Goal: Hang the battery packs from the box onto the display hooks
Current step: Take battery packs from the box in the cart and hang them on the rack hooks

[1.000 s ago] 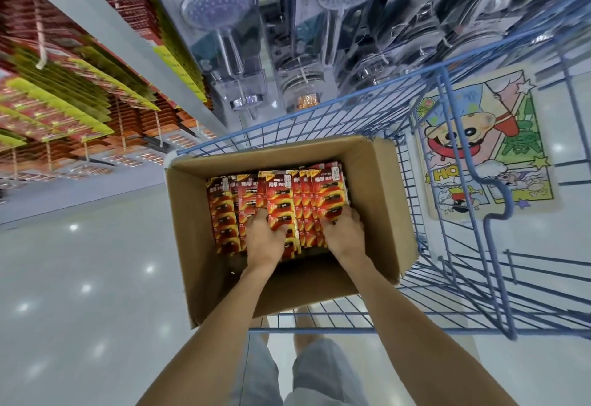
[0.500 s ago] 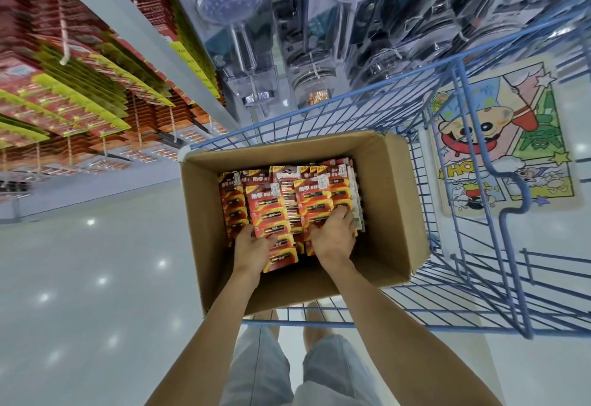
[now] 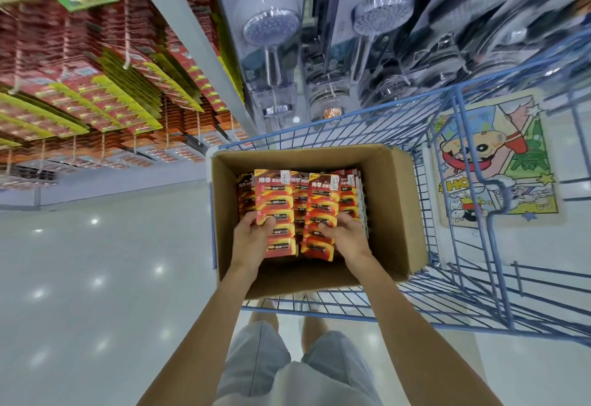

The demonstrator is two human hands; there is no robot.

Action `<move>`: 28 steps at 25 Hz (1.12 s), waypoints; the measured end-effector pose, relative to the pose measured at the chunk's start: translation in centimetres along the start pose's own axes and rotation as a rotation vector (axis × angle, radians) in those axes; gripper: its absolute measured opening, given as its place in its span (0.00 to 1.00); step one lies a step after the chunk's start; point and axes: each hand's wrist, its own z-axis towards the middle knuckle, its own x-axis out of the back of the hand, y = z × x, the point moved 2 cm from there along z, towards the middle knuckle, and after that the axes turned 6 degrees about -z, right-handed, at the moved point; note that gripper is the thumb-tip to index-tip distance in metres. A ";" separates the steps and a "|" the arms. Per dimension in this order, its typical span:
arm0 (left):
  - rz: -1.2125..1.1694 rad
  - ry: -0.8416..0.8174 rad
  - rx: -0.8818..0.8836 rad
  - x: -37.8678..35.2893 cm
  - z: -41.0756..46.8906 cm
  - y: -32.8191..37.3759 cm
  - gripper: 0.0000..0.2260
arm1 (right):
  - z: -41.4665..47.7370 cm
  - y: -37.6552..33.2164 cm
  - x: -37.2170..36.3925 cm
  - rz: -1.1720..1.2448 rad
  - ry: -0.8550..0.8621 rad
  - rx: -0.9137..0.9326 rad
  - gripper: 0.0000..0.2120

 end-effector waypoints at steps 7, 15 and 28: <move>-0.197 -0.024 -0.136 4.1 -8.9 6.7 0.11 | -9.8 -5.6 2.6 0.337 -0.217 0.138 0.16; -0.310 -0.043 -0.355 8.7 -16.3 11.6 0.11 | -19.8 -11.5 0.3 0.226 -0.285 0.430 0.12; -0.441 0.016 -0.587 25.7 -19.5 16.9 0.13 | -31.8 -19.9 -13.5 0.169 -0.384 0.727 0.15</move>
